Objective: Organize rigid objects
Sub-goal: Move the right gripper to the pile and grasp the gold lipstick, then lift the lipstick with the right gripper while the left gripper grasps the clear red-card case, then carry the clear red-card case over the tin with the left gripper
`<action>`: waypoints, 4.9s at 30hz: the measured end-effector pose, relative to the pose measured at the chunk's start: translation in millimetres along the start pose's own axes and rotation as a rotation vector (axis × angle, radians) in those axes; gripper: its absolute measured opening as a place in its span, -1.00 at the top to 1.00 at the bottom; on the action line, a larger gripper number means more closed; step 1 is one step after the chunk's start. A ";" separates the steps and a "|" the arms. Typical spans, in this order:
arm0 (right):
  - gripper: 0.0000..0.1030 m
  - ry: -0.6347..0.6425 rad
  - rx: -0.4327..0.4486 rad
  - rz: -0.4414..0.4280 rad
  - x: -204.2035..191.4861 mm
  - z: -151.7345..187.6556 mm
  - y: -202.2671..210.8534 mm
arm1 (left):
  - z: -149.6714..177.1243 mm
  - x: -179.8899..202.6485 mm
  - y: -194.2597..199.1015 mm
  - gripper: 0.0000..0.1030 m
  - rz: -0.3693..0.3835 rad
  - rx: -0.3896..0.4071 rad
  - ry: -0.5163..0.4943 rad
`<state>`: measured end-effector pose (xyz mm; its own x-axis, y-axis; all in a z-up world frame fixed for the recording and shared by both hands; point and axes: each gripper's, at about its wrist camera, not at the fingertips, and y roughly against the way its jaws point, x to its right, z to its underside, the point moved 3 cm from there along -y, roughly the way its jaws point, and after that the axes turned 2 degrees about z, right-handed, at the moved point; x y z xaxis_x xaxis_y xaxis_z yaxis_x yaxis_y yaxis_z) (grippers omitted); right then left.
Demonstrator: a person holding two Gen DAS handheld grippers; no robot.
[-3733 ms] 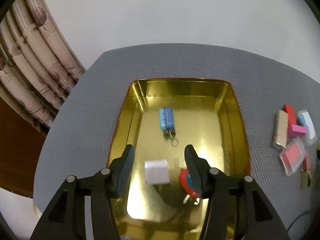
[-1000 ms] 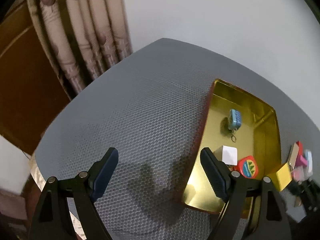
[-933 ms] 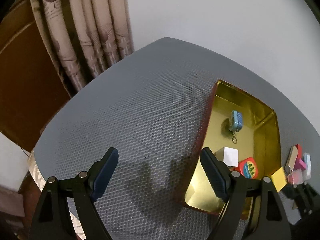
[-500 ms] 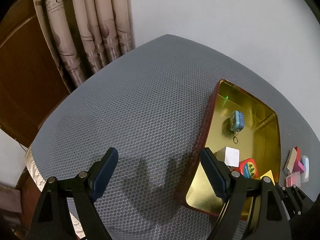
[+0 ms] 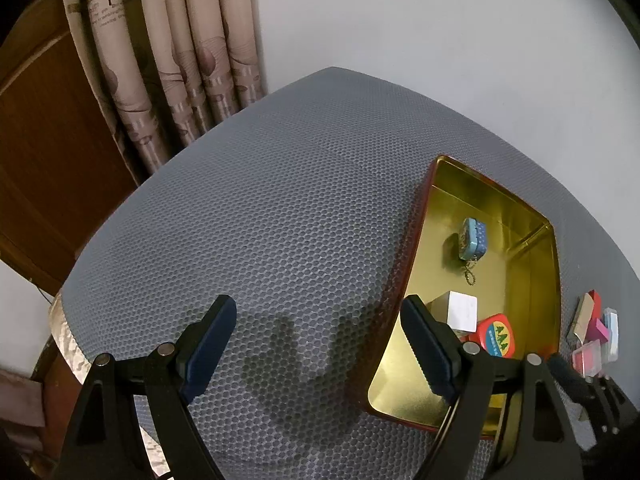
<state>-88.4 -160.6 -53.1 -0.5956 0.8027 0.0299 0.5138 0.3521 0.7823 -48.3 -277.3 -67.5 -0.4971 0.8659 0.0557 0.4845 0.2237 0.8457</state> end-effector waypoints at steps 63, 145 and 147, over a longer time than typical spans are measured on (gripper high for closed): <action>0.60 -0.384 -0.044 0.459 248.5 173.0 28.7 | 95.5 288.6 30.7 -0.80 0.418 -0.025 -0.920; 0.59 -0.407 -0.019 0.409 328.3 195.7 47.7 | 89.7 296.4 33.5 0.04 0.284 -0.046 -0.641; 0.59 -0.407 -0.019 0.408 329.6 196.0 48.3 | 72.0 267.8 37.5 0.04 0.276 -0.036 -0.610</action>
<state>-138.9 215.4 -127.4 -0.0639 0.9936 0.0929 0.6388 -0.0308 0.7687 -111.4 -4.8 -59.1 0.1429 0.9893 -0.0287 0.5059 -0.0481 0.8612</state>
